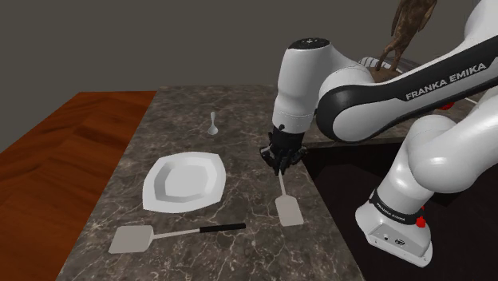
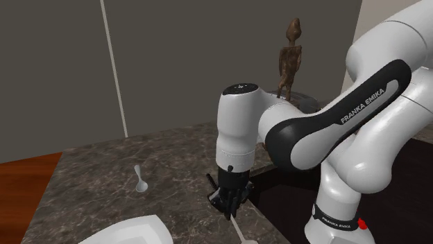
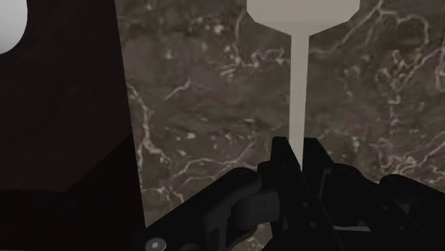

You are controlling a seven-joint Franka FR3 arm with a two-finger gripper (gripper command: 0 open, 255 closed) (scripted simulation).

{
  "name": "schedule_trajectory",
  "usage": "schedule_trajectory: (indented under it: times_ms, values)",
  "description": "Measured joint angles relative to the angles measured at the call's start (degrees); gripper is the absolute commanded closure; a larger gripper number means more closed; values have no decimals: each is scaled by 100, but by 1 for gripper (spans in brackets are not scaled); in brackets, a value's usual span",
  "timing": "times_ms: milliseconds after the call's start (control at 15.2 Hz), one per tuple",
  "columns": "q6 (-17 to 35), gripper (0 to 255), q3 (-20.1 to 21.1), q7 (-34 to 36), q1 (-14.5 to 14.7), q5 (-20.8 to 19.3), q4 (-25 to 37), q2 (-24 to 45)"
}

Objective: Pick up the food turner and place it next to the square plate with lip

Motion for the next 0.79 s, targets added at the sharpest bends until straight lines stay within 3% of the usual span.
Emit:
schedule_trajectory:
  times_ms: [264,660,726,792]
  values:
    - [382,255,106,32,-33,12,-161,224]
    - [435,255,122,38,-40,10,-176,260]
    - [435,0,122,38,-40,10,-176,260]
    - [435,0,122,38,-40,10,-176,260]
